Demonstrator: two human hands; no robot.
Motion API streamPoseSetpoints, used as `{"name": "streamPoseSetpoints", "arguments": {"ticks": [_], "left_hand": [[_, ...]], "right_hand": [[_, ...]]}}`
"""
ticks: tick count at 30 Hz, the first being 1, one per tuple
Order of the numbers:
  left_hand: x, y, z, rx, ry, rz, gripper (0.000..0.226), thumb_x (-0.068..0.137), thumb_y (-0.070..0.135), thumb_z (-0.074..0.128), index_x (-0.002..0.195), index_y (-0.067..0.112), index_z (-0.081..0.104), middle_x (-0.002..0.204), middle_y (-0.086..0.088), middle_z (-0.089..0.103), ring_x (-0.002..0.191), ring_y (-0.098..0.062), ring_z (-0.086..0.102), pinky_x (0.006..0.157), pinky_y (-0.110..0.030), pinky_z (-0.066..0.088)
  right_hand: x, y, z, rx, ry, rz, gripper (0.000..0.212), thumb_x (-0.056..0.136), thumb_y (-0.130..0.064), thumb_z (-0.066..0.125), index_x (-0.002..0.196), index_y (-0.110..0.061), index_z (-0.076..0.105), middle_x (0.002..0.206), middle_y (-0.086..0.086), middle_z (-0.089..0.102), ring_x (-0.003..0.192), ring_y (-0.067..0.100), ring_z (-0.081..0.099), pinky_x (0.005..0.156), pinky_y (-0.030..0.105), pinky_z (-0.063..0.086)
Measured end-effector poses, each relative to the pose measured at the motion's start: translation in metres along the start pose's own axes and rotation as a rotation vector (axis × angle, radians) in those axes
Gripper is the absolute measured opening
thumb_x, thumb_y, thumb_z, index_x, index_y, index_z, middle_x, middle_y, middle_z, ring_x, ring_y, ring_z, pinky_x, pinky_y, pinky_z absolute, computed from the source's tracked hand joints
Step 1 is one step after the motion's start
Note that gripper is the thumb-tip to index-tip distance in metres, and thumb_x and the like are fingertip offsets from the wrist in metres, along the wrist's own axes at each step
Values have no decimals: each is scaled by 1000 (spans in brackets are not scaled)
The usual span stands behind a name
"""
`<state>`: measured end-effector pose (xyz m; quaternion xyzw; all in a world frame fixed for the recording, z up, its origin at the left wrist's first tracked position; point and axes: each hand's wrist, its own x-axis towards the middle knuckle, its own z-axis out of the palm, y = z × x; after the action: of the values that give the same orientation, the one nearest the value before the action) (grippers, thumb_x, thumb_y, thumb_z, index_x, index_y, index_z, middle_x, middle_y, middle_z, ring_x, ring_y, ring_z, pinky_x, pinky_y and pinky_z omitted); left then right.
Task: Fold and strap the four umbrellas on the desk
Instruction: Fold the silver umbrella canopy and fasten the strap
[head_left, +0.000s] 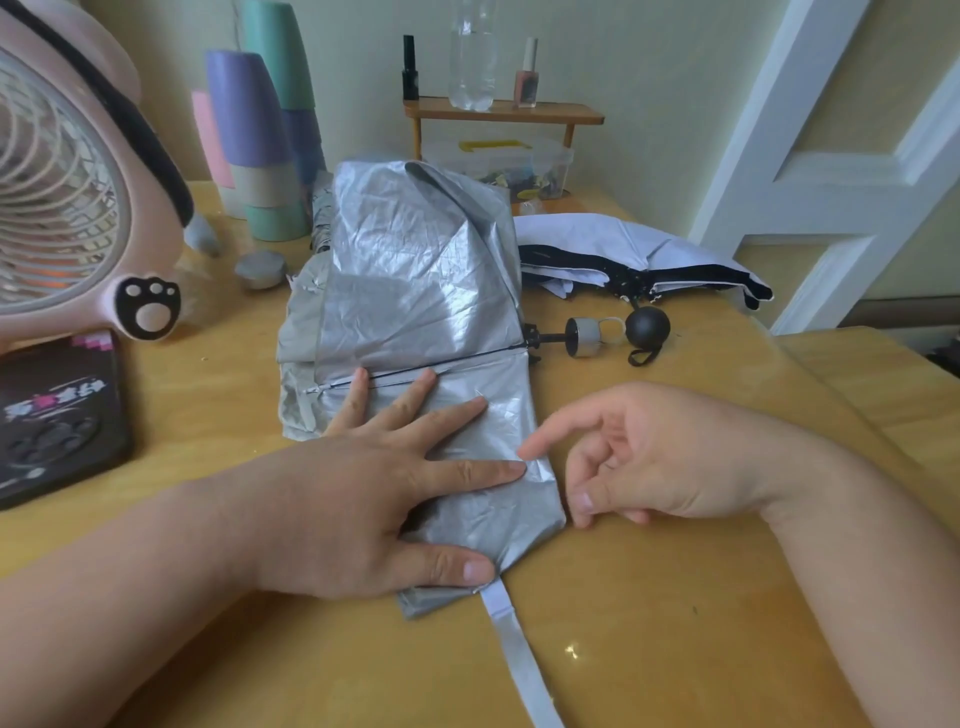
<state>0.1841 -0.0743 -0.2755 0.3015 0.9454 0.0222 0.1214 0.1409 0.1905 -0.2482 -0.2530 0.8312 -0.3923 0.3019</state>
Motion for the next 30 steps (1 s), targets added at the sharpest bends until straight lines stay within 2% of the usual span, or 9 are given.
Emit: {"name": "streamPoseSetpoints", "arguments": {"ticks": [4, 6, 8, 12, 15, 22, 24, 27, 30], "left_hand": [[0, 0, 0, 3, 4, 6, 66, 83, 91, 23, 138, 78, -12, 163, 22, -29, 144, -18, -44, 116, -61, -25], [0, 0, 1, 5, 23, 25, 67, 84, 90, 23, 140, 76, -11, 164, 21, -28, 146, -20, -42, 117, -63, -22], [1, -2, 2, 7, 63, 67, 69, 86, 90, 24, 143, 73, -10, 165, 22, -24, 148, -21, -38, 117, -66, -19], [1, -5, 5, 38, 89, 48, 79, 82, 93, 25, 147, 67, -12, 165, 20, -24, 150, -19, -35, 119, -64, -16], [-1, -7, 7, 72, 49, -14, 92, 77, 98, 22, 148, 60, -22, 165, 16, -29, 147, -14, -39, 120, -59, -19], [-14, -9, 7, 27, -30, -104, 101, 70, 102, 29, 144, 63, -27, 158, 15, -41, 140, -13, -48, 117, -54, -27], [-16, -10, 6, 1, -11, -102, 100, 69, 102, 34, 143, 67, -25, 159, 15, -39, 141, -14, -47, 117, -54, -27], [-17, -11, 3, -18, 20, -86, 100, 69, 101, 38, 143, 69, -20, 160, 16, -37, 142, -14, -45, 118, -54, -26], [-18, -9, 0, -41, 51, -96, 92, 74, 99, 32, 148, 66, -13, 162, 16, -33, 143, -11, -42, 121, -49, -24]], "right_hand": [[7, -11, 18, -94, 670, -384, 22, 92, -1, 69, 107, -16, 73, 71, 5, 64, 63, 23, 59, 60, 24, 51], [18, -21, 40, -266, 836, -589, 16, 92, -6, 67, 107, -11, 71, 67, 0, 57, 61, 20, 55, 57, 33, 49], [32, -27, 60, -533, 837, -629, 16, 91, -11, 66, 106, -11, 69, 67, -8, 53, 61, 17, 55, 51, 34, 44], [48, -23, 70, -960, 701, -310, 45, 85, -12, 61, 127, -23, 48, 82, -3, 68, 72, 29, 67, 51, 32, 33], [37, -18, 65, -942, 567, -113, 44, 97, -15, 43, 135, -29, 28, 108, -4, 65, 97, 30, 65, 63, 37, 37], [27, -18, 59, -1029, 423, 16, 21, 102, -22, 37, 120, -31, 40, 100, -5, 64, 85, 25, 60, 58, 38, 32], [27, -13, 53, -977, 468, -65, 14, 104, -31, 38, 116, -31, 47, 82, -8, 61, 73, 19, 54, 58, 37, 37], [30, -4, 39, -690, 684, -221, 2, 96, -26, 63, 93, -27, 63, 58, -12, 46, 60, 12, 47, 56, 36, 42], [46, -11, 10, -279, 897, -192, 16, 90, -12, 69, 86, -28, 66, 56, -10, 49, 55, 8, 47, 56, 25, 45]]}}
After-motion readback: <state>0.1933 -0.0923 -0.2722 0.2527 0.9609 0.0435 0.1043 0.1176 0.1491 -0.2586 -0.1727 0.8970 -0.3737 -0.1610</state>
